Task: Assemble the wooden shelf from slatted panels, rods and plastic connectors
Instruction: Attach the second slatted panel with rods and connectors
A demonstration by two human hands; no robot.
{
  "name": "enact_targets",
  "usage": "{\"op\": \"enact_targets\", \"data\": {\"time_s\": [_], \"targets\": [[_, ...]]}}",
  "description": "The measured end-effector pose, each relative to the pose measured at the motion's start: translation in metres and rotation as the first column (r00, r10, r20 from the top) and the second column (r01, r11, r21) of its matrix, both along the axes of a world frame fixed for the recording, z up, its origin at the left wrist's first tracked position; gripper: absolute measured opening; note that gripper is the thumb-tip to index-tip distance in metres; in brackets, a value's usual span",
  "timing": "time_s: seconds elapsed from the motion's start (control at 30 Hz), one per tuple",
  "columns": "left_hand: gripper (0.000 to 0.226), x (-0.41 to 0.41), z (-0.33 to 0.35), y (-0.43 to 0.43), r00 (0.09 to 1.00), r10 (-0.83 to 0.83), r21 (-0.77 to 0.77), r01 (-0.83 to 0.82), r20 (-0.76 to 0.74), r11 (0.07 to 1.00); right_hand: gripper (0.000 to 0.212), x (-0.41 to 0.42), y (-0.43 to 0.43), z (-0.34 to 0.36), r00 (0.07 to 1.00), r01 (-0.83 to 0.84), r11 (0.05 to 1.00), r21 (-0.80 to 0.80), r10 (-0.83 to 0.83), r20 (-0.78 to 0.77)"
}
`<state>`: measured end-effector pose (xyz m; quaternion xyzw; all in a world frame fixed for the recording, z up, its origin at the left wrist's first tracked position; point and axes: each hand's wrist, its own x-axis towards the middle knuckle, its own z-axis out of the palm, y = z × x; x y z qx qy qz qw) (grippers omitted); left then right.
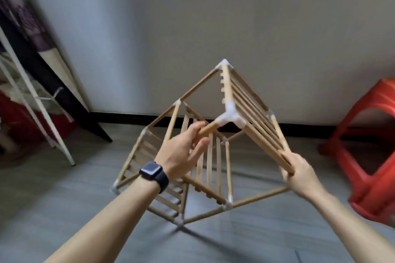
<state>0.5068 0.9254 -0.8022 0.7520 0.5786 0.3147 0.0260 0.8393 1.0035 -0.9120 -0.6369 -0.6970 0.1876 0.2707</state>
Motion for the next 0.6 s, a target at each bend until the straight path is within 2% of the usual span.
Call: {"op": "enact_targets", "data": {"time_s": [0.07, 0.17, 0.2, 0.27, 0.37, 0.47, 0.53, 0.6], "targets": [[0.046, -0.001, -0.037, 0.007, 0.999, 0.016, -0.125, -0.021, -0.044, 0.992, 0.044, -0.002, -0.009, -0.039, 0.996, 0.064, 0.998, -0.014, -0.065, -0.056], [0.058, 0.015, -0.071, 0.019, 0.974, -0.015, -0.185, -0.028, -0.225, 0.982, 0.014, -0.013, -0.032, -0.078, 0.974, 0.108, 0.974, -0.197, -0.144, -0.177], [0.06, 0.023, -0.078, 0.021, 0.961, -0.04, -0.199, -0.016, -0.274, 0.98, 0.014, -0.014, -0.038, -0.09, 0.967, 0.106, 0.958, -0.267, -0.162, -0.199], [0.06, 0.035, -0.093, 0.018, 0.939, -0.091, -0.224, 0.016, -0.33, 0.975, 0.028, -0.011, -0.045, -0.12, 0.951, 0.119, 0.916, -0.382, -0.216, -0.222], [0.059, 0.044, -0.125, 0.008, 0.918, -0.092, -0.169, 0.027, -0.386, 0.985, 0.016, -0.011, -0.051, -0.16, 0.932, 0.08, 0.845, -0.529, -0.252, -0.261], [0.053, 0.052, -0.16, -0.007, 0.871, -0.019, -0.061, -0.013, -0.491, 0.998, 0.028, -0.008, -0.056, -0.201, 0.979, 0.032, 0.806, -0.591, -0.143, -0.142], [0.051, 0.059, -0.169, -0.013, 0.848, 0.051, 0.006, -0.056, -0.527, 0.998, 0.038, -0.006, -0.063, -0.223, 0.999, 0.047, 0.823, -0.567, -0.045, 0.017], [0.052, 0.065, -0.168, -0.014, 0.85, 0.09, 0.02, -0.093, -0.519, 0.995, 0.057, 0.0, -0.08, -0.245, 0.979, 0.095, 0.846, -0.525, 0.016, 0.203]]}}
